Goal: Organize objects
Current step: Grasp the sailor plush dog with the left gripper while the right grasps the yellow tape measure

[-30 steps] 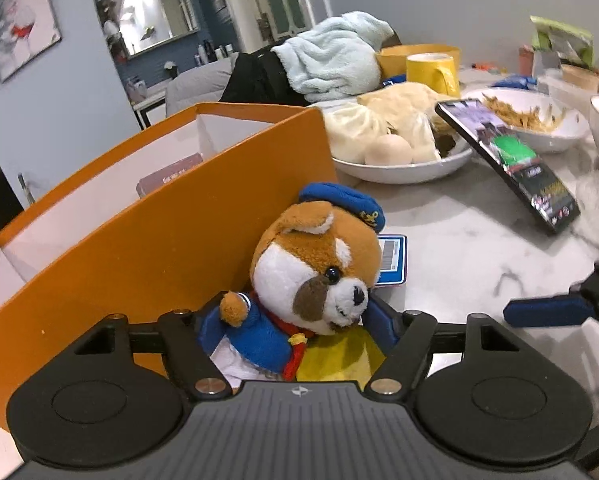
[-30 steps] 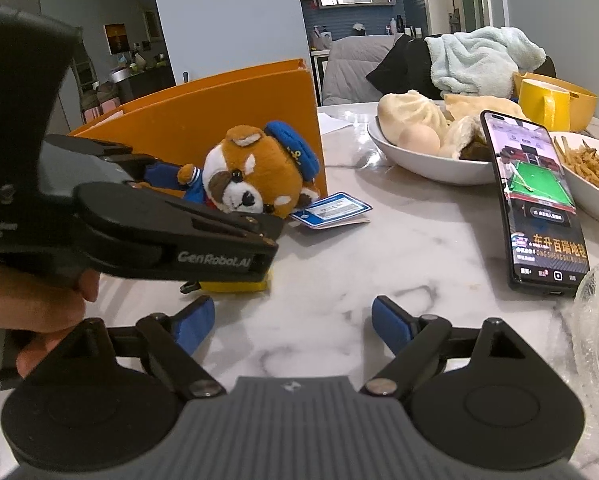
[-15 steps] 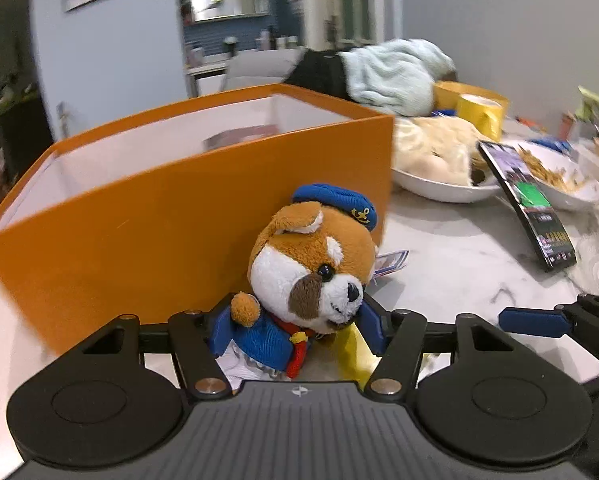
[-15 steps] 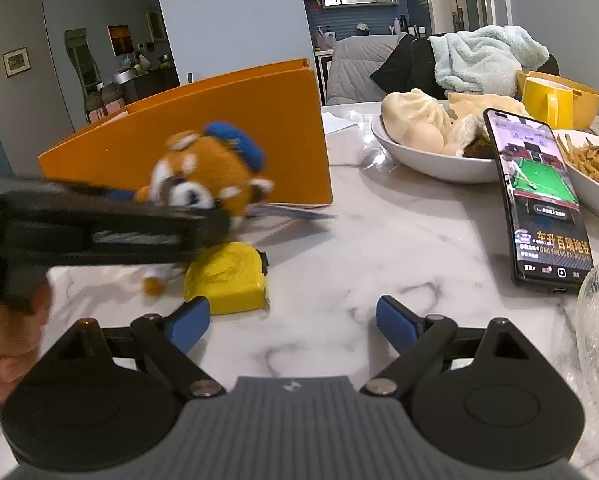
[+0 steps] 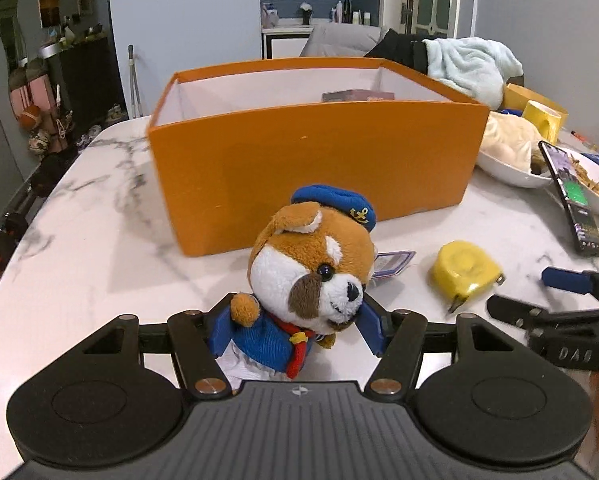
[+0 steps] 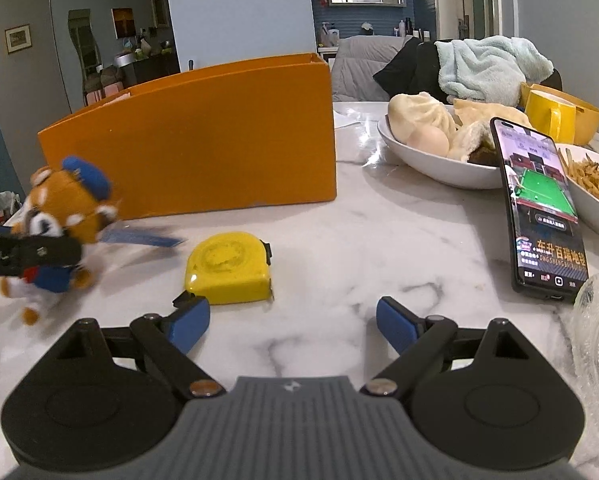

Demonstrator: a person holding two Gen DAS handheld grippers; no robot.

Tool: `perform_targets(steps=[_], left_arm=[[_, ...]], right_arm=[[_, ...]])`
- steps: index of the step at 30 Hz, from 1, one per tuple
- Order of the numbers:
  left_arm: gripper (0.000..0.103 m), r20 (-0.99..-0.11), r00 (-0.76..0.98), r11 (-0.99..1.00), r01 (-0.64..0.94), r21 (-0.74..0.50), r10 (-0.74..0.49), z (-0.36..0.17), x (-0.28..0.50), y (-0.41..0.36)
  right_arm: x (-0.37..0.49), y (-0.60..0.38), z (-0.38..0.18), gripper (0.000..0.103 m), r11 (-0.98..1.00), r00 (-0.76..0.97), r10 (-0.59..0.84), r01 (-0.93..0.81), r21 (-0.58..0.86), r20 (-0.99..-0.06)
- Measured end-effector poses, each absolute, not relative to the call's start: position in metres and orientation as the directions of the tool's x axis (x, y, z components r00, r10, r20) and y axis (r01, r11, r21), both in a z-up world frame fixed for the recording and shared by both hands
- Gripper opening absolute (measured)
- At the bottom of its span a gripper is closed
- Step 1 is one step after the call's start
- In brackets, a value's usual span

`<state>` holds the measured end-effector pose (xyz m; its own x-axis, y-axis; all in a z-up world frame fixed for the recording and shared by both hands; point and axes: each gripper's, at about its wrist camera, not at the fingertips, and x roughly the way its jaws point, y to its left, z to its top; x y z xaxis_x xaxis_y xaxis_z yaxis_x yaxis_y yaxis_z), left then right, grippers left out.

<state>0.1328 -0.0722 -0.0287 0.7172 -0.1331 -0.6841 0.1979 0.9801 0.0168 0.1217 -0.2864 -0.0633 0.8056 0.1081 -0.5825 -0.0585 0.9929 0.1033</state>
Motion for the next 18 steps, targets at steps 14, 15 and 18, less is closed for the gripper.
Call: perform_targets(steps=[14, 15, 18], left_arm=[[0.078, -0.688, 0.718, 0.971, 0.227, 0.08, -0.111, -0.047, 0.15, -0.077], [0.079, -0.69, 0.716, 0.969, 0.23, 0.084, -0.11, -0.048, 0.152, -0.077], [0.082, -0.699, 0.706, 0.964, 0.247, 0.094, -0.113, -0.049, 0.156, -0.077]], right_arm=[[0.134, -0.26, -0.056, 0.091, 0.997, 0.805, 0.079, -0.062, 0.049, -0.588], [0.136, -0.257, -0.057, 0.091, 0.997, 0.803, 0.075, -0.066, 0.037, -0.592], [0.142, -0.251, -0.058, 0.091, 0.997, 0.798, 0.072, -0.077, 0.018, -0.599]])
